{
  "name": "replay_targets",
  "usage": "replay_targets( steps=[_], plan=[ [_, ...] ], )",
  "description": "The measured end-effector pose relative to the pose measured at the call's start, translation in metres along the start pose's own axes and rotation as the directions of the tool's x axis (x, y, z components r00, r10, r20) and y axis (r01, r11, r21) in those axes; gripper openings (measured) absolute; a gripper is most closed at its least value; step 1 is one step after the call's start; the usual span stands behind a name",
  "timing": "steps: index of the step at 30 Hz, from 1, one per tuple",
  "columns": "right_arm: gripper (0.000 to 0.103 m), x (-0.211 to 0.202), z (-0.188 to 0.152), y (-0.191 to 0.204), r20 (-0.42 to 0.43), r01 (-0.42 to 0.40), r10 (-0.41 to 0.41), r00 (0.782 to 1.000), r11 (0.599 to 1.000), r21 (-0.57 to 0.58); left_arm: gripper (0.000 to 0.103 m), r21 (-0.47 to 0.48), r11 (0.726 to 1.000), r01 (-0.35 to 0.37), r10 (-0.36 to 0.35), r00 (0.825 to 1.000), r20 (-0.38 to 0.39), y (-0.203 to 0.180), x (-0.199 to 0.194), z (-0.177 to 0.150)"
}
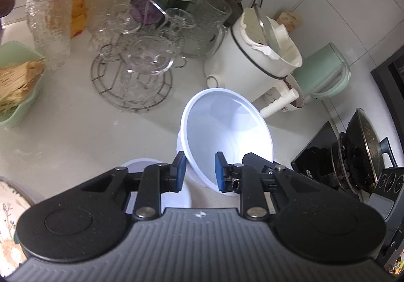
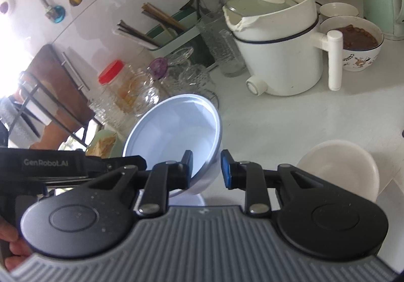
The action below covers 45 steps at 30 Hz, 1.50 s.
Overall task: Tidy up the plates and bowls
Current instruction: 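Lower the blue bowl into the other blue bowl and open both grippers, then move both grippers to the rim of the white ceramic bowl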
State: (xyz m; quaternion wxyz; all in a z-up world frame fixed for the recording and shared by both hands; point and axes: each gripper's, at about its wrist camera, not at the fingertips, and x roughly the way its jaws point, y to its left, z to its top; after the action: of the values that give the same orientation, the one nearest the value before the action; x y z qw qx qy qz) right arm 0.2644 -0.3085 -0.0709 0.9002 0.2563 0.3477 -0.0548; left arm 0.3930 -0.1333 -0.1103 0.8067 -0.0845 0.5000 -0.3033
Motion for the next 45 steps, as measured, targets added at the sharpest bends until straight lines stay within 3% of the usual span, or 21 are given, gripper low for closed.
replay_targets(
  steps=[11,26,28,30,31,32,33,34,45],
  plan=[
    [0.028,0.018,-0.026,0.029,-0.105,0.002,-0.013,0.994,0.994,-0.105,0.027,-0.018,0.998,-0.054,0.054,0.998,-0.035,0.035,-0.006,-0.029],
    [0.028,0.036,-0.05,0.041,-0.185,0.026,-0.048,0.982,0.993,-0.116,0.027,-0.019,0.996,-0.09,0.088,0.99,-0.107,0.063,0.005,-0.042],
    [0.028,0.036,-0.049,0.043,-0.178,0.033,-0.055,0.982,0.992,-0.123,0.027,0.003,0.996,-0.088,0.088,0.989,-0.117,0.063,0.006,-0.039],
    [0.028,0.033,-0.048,0.046,-0.157,0.039,-0.063,0.986,0.988,-0.148,0.041,0.036,0.995,-0.092,0.095,0.989,-0.114,0.06,0.005,-0.037],
    [0.028,0.031,-0.048,0.047,-0.143,0.044,-0.067,0.987,0.987,-0.157,0.056,0.053,0.995,-0.086,0.091,0.991,-0.103,0.059,0.002,-0.038],
    [0.038,0.028,-0.048,0.047,-0.123,0.055,-0.076,0.989,0.985,-0.163,0.061,0.069,0.994,-0.089,0.095,0.992,-0.083,0.057,-0.001,-0.039],
    [0.049,0.025,-0.047,0.048,-0.105,0.068,-0.086,0.991,0.984,-0.167,0.061,0.087,0.991,-0.101,0.106,0.992,-0.062,0.055,-0.005,-0.04],
    [0.052,0.022,-0.047,0.047,-0.087,0.076,-0.092,0.992,0.982,-0.17,0.061,0.102,0.988,-0.115,0.12,0.991,-0.05,0.053,-0.007,-0.041],
    [0.053,-0.02,-0.034,0.045,0.003,0.089,-0.09,0.996,0.982,-0.166,0.061,0.078,0.989,-0.124,0.121,0.992,0.045,0.026,-0.041,-0.038]
  ],
)
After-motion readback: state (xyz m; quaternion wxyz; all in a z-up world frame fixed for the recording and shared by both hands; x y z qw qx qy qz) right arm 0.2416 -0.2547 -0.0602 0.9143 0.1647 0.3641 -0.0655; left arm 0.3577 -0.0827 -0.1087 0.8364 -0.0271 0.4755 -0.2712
